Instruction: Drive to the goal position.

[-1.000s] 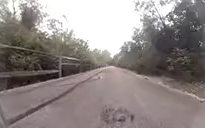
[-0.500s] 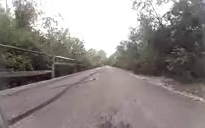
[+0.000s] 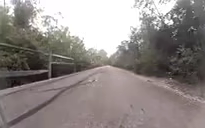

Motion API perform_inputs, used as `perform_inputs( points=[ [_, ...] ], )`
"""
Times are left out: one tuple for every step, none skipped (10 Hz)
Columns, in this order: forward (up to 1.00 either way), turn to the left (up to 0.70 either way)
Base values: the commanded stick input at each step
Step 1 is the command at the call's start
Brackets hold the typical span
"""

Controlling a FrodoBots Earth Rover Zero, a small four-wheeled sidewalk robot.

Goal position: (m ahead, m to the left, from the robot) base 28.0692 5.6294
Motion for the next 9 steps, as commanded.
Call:
perform_inputs(
  points=[
    [0.7,0.0],
    [0.7,0.0],
    [0.7,0.0],
    [0.7,0.0],
    [0.7,0.0],
    [0.7,0.0],
    [0.7,0.0],
    [0.7,0.0],
    [0.7,0.0]
  ],
)
